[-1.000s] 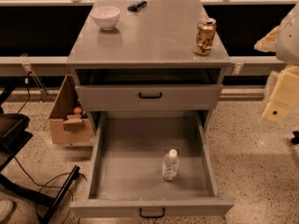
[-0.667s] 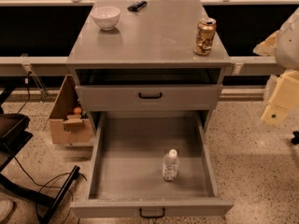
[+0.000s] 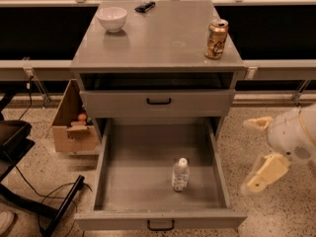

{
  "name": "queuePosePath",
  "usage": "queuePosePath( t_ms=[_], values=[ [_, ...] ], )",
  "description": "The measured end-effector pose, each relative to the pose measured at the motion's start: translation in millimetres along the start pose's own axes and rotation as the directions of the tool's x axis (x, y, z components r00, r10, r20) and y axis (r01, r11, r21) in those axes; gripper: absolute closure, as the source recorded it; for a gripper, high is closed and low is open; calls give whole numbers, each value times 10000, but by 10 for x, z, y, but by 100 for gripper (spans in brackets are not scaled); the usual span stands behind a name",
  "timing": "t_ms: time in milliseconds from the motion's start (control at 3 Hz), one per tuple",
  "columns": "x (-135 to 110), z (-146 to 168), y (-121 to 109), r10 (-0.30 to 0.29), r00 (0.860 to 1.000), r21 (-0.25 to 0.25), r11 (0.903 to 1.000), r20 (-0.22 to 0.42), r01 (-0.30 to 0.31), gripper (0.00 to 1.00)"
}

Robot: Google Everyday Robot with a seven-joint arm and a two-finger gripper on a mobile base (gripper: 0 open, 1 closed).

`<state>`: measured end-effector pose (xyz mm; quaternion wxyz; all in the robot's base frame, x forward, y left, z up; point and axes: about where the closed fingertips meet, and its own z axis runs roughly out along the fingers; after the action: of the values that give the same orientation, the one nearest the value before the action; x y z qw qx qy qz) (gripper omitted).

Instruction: Pick blue plastic bottle from middle drawer and place on counter

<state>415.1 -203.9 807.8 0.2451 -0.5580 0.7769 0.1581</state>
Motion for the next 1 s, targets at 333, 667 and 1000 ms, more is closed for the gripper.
queuePosePath(
  t_ms=[333, 667, 1000],
  values=[
    [219, 418, -68, 578, 9793, 387, 9970, 1938, -665, 0],
    [346, 795, -153, 824, 9289, 755, 9902, 3611, -1172, 0],
    [427, 1161, -215, 1005, 8676, 937, 9816, 4870, -1662, 0]
  ],
)
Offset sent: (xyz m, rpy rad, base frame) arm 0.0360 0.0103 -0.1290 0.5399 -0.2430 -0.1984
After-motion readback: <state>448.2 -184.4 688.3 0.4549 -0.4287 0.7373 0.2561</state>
